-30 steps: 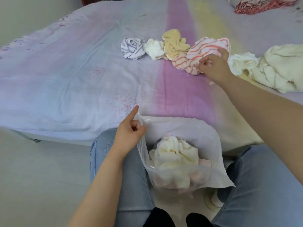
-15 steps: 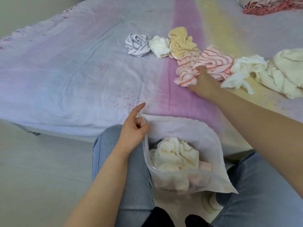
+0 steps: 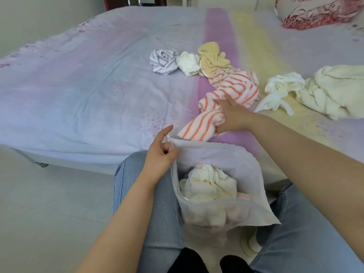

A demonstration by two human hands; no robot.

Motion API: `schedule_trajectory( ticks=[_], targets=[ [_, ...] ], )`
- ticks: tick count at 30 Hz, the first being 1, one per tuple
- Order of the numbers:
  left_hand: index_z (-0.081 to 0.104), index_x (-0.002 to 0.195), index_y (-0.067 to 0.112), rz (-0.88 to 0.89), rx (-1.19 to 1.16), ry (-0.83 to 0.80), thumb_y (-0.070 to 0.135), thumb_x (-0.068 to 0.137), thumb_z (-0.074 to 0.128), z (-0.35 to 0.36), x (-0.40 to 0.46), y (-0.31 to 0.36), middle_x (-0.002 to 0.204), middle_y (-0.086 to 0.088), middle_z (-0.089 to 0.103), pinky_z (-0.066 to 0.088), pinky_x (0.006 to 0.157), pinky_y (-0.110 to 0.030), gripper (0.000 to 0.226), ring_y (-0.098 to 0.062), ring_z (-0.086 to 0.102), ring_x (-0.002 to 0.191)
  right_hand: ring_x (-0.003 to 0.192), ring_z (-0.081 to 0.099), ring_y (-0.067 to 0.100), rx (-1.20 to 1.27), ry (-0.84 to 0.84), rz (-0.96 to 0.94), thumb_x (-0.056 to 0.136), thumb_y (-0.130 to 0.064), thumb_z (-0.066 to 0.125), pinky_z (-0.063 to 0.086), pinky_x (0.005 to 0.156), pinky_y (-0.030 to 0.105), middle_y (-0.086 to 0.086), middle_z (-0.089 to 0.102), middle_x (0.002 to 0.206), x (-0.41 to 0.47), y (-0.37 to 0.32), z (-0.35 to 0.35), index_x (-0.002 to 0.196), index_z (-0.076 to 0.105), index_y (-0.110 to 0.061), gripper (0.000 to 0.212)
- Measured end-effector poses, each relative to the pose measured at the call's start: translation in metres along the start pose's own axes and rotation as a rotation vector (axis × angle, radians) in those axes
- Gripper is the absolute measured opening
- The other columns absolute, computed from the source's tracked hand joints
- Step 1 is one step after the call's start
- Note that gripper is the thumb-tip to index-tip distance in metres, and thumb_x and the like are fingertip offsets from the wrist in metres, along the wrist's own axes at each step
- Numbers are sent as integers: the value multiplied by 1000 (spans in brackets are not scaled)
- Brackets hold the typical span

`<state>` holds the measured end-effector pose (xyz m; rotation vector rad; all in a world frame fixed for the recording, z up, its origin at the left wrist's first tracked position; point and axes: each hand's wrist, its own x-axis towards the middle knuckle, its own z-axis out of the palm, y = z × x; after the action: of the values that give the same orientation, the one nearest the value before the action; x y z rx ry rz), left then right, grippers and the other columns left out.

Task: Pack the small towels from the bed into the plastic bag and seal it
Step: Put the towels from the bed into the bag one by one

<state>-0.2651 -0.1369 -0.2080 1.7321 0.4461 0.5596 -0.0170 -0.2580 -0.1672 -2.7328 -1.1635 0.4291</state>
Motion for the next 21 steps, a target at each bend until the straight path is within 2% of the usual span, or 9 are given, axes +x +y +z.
schedule_trajectory(
  ticks=[2,5,9,12,14,16,18,20,21],
  targets=[
    [43,140,19,-7,-3,0,-12,85,45,-1,-2,1,45,16,31,37,60,-3,63,-1,31,44,120,54,25,192,14,-23,53,-59,80,48,95,43,0,55,123,10,14,9,129,44,-23,91],
    [42,141,18,-18,1,-4,-12,85,45,-2,-2,3,45,16,30,36,56,-4,64,-2,29,43,82,63,19,446,135,-17,67,-24,73,51,64,31,-2,66,87,6,10,7,99,60,-14,36],
    [42,141,20,-17,-11,-10,-11,86,45,-3,-4,4,46,15,31,35,55,-5,63,-2,29,44,73,58,5,760,220,-87,64,-16,65,45,63,21,1,66,84,-23,-5,-14,100,64,-5,38],
    [40,141,23,-16,3,-12,-9,86,47,-4,-4,0,50,11,31,37,57,-8,64,-4,31,47,59,55,3,875,112,-265,77,-5,64,43,58,21,-7,64,65,-75,-28,-39,82,65,-14,11],
    [38,142,24,-26,-9,-21,-8,88,49,-5,-3,-2,52,8,32,36,56,-10,64,-5,33,49,58,56,12,949,50,-397,83,2,58,45,59,27,4,61,62,-113,-46,-49,75,62,-10,16],
    [40,140,26,8,-31,-74,-3,91,53,-5,-6,1,59,6,37,38,62,-13,59,-5,37,54,62,59,4,1058,46,-444,82,3,61,48,60,21,-6,64,70,-144,-58,-44,85,61,-13,16],
    [49,130,36,61,-55,-114,4,93,56,-5,-10,2,76,6,48,40,76,-13,50,1,51,66,72,57,-3,921,86,-311,80,-6,69,45,63,14,-17,57,86,-156,-59,-20,112,47,-20,41],
    [54,118,55,35,-79,-107,5,96,52,-4,-14,1,75,10,48,41,71,-7,54,7,52,62,78,55,13,347,115,-197,86,-21,64,41,60,23,-10,52,105,-154,-52,14,134,27,-25,61],
    [49,126,54,23,-80,-117,7,98,49,-5,-14,-1,67,10,45,40,66,-9,54,2,47,56,81,56,22,32,102,-200,89,-26,58,38,60,28,-1,50,120,-151,-45,30,141,21,-26,64]
  ],
)
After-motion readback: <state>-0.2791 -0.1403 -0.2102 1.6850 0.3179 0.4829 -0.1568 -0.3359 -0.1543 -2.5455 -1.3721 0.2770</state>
